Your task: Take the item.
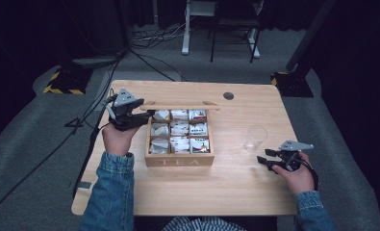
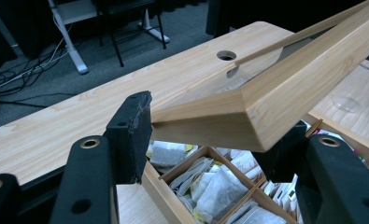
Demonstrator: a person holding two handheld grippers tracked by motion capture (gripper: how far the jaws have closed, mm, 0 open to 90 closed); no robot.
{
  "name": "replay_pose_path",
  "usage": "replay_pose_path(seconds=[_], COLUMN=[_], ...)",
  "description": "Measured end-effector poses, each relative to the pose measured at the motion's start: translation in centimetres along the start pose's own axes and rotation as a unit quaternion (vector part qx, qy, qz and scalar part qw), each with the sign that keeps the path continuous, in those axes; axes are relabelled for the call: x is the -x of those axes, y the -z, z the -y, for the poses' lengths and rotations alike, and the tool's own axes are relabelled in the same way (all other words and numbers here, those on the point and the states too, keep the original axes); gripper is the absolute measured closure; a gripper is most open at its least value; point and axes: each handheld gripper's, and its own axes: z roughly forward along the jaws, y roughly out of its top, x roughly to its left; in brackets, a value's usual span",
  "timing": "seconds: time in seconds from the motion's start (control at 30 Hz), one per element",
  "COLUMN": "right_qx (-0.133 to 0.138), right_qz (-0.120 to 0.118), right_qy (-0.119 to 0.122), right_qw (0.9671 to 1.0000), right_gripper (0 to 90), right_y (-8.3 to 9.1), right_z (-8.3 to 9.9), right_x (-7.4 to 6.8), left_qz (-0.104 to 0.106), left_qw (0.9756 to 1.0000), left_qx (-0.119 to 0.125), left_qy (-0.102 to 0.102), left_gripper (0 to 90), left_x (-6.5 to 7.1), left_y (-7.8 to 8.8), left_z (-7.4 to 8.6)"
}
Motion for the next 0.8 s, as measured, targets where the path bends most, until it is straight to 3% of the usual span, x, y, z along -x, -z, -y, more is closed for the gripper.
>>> replay_pose_path(seconds=[0.07,0.33,0.47,0.7,0.8], right_qx=[-0.006,-0.011,0.003,0.002,0.006], right_qz=[-0.012,-0.034,-0.053,-0.088,-0.096], right_qy=[-0.005,0.022,0.016,0.053,0.057], right_qw=[0.9999,0.9991,0.9985,0.9947,0.9937], right_gripper=[47.5,50.0,49.7,49.9,50.4], right_y=[-0.1,-0.3,-0.4,-1.7,-2.1], right_z=[-0.2,-1.8,-3.0,-5.3,-6.1], right_x=[-0.6,-3.1,-4.4,-7.1,-7.9], left_qz=[0.000,0.001,0.002,0.004,0.005], left_qw=[1.0000,1.0000,1.0000,1.0000,1.0000], left_qx=[0.000,0.002,0.001,-0.001,-0.001], left_qy=[0.000,0.000,-0.001,0.001,0.001], left_gripper=[43.6,43.5,43.4,43.2,43.1], left_x=[0.0,-0.1,-0.1,-0.1,-0.1], left_y=[0.0,0.0,0.0,0.0,0.0], left_z=[0.0,0.0,0.0,0.0,0.0])
